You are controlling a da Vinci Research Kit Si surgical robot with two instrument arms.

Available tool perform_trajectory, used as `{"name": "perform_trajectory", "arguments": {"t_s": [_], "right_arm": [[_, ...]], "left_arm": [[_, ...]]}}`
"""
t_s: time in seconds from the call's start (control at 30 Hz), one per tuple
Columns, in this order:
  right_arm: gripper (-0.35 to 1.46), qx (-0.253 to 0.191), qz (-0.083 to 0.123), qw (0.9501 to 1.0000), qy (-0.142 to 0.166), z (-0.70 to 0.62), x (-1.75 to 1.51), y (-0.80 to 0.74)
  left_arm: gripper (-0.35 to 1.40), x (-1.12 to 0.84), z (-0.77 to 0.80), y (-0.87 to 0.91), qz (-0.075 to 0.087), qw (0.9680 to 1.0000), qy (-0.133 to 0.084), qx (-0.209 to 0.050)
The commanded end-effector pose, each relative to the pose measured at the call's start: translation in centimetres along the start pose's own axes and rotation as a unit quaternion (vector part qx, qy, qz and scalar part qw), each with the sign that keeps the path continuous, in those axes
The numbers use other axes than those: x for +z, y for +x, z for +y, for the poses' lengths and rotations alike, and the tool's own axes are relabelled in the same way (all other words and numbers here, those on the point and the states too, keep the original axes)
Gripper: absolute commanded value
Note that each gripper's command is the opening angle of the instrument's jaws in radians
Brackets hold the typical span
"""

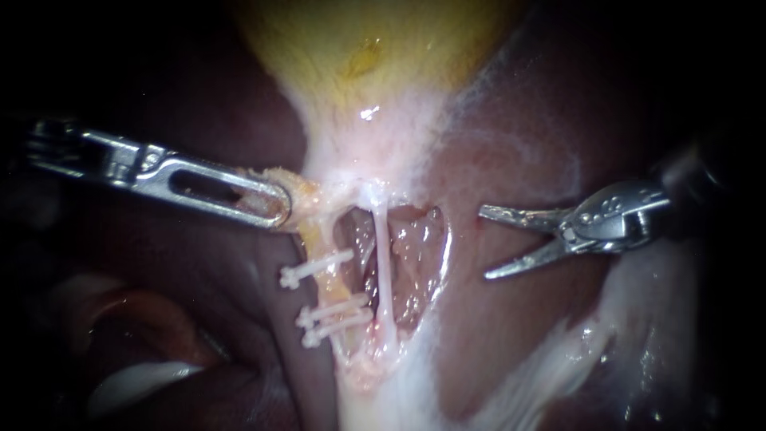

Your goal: Go to the cutting position left tube

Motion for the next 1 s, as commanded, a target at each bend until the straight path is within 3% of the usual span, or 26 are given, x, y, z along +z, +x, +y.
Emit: {"name": "perform_trajectory", "arguments": {"t_s": [0.03,0.27,0.63,1.0], "right_arm": [[1.40,0.007,-0.001,1.0000,0.004,-0.01,0.01,0.01],[1.36,0.066,0.005,0.9964,0.052,-0.03,0.10,0.05],[1.30,0.106,-0.027,0.9885,0.105,0.03,0.39,0.27],[1.30,0.125,-0.049,0.9814,0.138,-0.13,0.67,0.36]], "left_arm": [[-0.35,0.00,0.00,0.00,0.000,1.0000,0.000,0.000],[-0.35,0.01,0.00,0.00,0.000,1.0000,0.000,0.000],[-0.35,0.02,-0.02,-0.01,-0.001,1.0000,-0.001,0.000],[-0.35,0.03,-0.04,0.00,-0.001,1.0000,-0.001,-0.001]]}}
